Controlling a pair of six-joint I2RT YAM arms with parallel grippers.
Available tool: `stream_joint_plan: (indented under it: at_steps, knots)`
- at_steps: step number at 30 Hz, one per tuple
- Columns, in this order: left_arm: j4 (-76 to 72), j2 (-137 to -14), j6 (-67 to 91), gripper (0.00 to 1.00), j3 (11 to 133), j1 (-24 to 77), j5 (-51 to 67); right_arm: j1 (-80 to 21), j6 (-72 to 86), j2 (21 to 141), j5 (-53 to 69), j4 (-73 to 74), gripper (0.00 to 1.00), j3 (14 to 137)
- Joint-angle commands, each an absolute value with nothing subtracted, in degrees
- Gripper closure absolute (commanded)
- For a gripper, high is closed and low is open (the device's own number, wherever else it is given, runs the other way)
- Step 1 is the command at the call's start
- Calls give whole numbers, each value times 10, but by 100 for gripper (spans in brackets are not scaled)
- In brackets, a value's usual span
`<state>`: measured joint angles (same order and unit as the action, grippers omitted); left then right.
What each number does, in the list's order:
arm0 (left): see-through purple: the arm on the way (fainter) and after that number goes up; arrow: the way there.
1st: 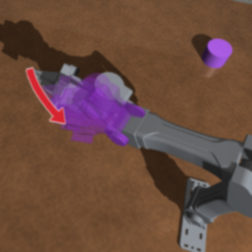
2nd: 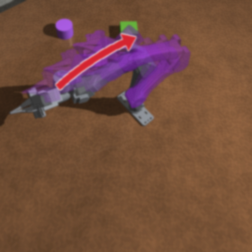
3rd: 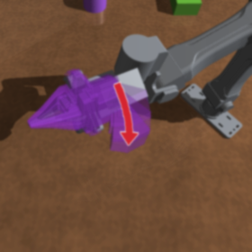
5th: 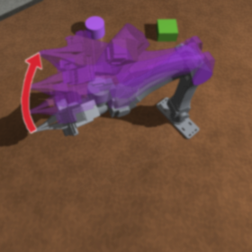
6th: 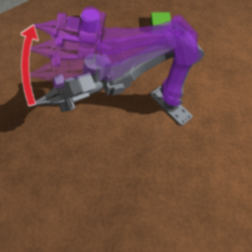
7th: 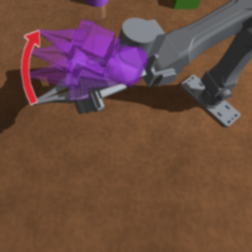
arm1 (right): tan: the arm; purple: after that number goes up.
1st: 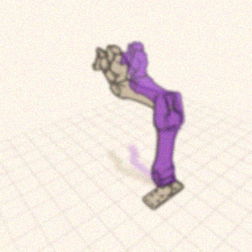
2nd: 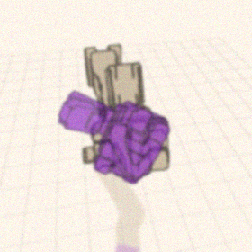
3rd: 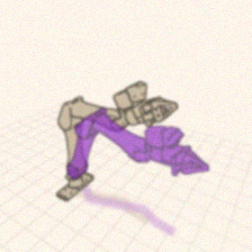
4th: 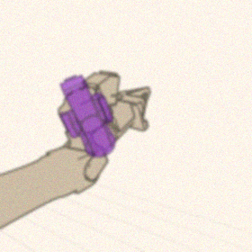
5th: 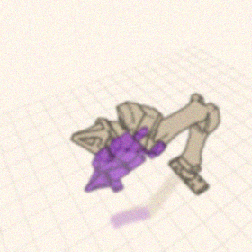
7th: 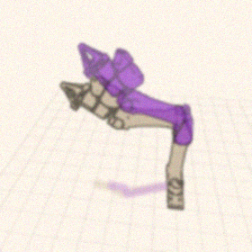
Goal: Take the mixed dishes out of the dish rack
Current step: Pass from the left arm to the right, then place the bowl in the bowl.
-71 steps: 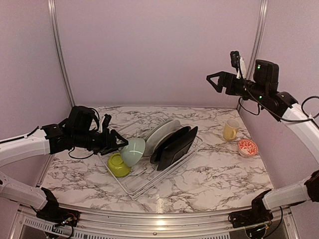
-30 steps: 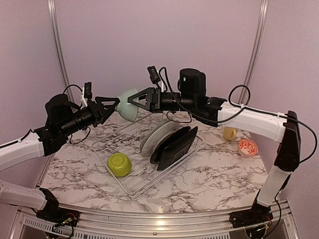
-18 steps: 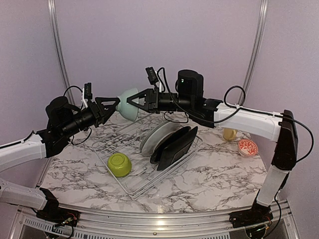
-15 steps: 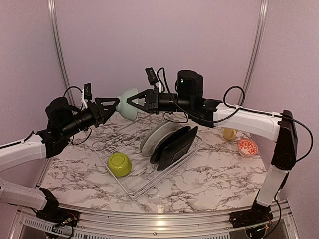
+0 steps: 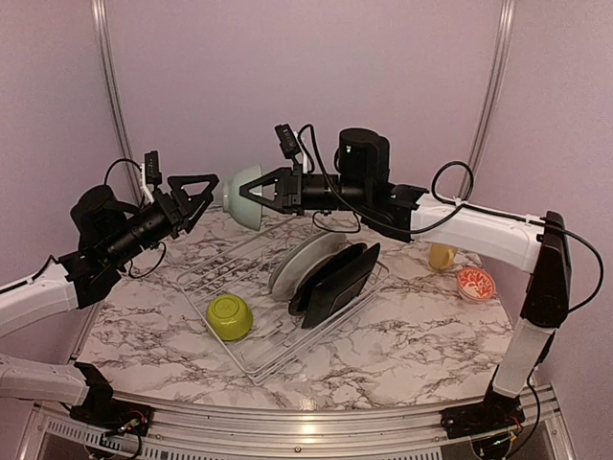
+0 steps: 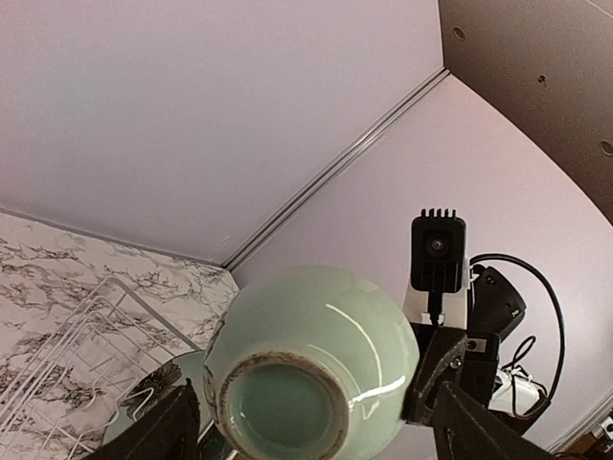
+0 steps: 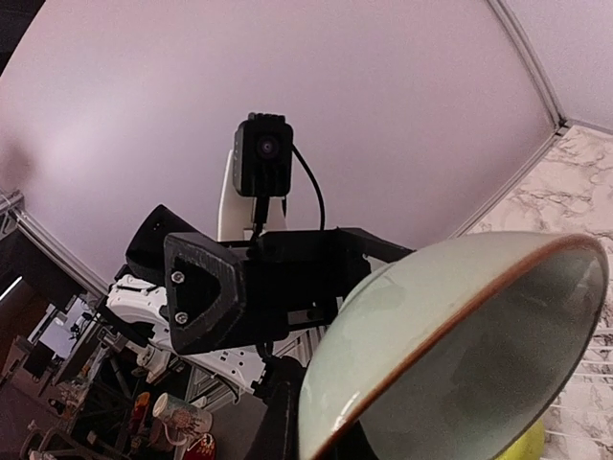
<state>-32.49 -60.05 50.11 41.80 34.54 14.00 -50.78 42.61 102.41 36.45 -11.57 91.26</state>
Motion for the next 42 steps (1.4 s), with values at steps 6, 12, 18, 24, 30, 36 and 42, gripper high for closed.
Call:
stream_joint_plan:
  at_steps: [6, 12, 18, 24, 30, 36, 42]
  knots:
    - [-255, -543, 447, 1, 411, 345, 88, -508, 341, 977, 315, -75, 100, 958]
    - [-232, -532, 435, 1, 411, 345, 78, -500, 251, 923, 228, 12, 100, 964]
    - [-218, -535, 429, 1, 414, 345, 77, -457, 176, 846, 119, 89, 100, 922]
    - [-214, -543, 424, 1, 415, 345, 76, -434, 89, 776, -84, 202, 100, 887]
    - [-209, -558, 414, 1, 425, 345, 80, -404, 50, 734, -245, 295, 100, 851]
    - [-216, -574, 413, 1, 430, 345, 88, -304, 84, 718, -297, 375, 100, 804]
    - [-215, -583, 410, 1, 435, 345, 95, -182, 125, 713, -272, 431, 100, 767]
